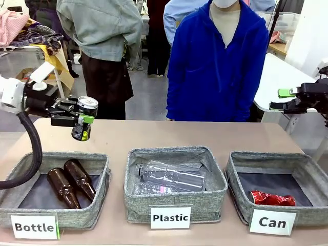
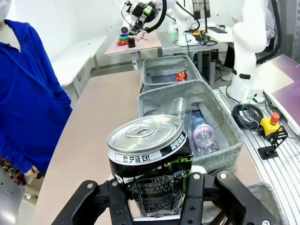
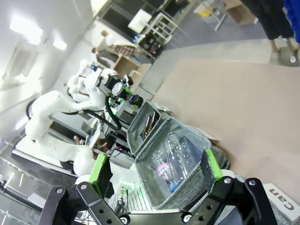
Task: Sort the can waste into the basket.
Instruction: Pick up the can waste from the table and place it in the right Fabric basket.
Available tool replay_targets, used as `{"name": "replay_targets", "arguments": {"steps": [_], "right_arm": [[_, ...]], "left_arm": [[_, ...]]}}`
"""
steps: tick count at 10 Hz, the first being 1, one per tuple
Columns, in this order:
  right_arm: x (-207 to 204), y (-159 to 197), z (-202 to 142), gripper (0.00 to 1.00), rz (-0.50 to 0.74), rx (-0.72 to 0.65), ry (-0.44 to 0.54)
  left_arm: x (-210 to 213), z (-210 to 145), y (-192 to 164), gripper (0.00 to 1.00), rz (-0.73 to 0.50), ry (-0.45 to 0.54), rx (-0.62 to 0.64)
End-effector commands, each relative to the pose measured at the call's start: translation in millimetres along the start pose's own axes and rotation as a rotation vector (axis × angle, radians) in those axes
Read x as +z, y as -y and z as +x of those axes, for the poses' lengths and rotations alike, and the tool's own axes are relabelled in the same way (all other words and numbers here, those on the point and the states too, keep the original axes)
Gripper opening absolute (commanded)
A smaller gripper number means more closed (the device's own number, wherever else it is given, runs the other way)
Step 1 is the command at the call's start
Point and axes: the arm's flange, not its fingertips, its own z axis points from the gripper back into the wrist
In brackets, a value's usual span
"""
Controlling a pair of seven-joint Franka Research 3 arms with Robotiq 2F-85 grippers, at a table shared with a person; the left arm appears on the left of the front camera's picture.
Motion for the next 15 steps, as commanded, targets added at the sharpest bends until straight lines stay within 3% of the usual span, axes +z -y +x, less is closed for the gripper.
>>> {"name": "replay_targets", "arguments": {"steps": [1,2,3,5,8,11,13,14,15], "right_arm": [[0,0,0,1.0,0.0,0.0,0.0],[4,-25,3,1.0,-0.099,0.049,-0.06],[15,-41,-5,1.0,-0.176,0.059,-0.143],[64,-67,-28,1.0,-0.263,0.069,-0.197],[147,-90,-81,1.0,-0.436,0.069,-0.119],[215,-76,-147,1.0,-0.613,-0.051,0.078],[242,-63,-187,1.0,-0.662,-0.122,0.153],[231,-76,-155,1.0,-0.609,-0.042,0.077],[231,-76,-155,1.0,-0.609,-0.042,0.077]], "left_arm": [[2,-2,5,0.37,0.005,0.0,-0.001],[-29,20,13,0.36,0.015,-0.023,-0.056],[-68,52,19,0.36,-0.021,0.023,-0.132],[-142,93,17,0.36,-0.045,-0.003,-0.168],[-300,152,9,0.36,-0.207,-0.146,-0.236],[-466,186,16,0.36,-0.282,-0.4,-0.32],[-543,193,18,0.36,-0.343,-0.504,-0.363],[-570,191,21,0.36,-0.34,-0.537,-0.389],[-586,189,28,0.36,-0.338,-0.555,-0.415]]}}
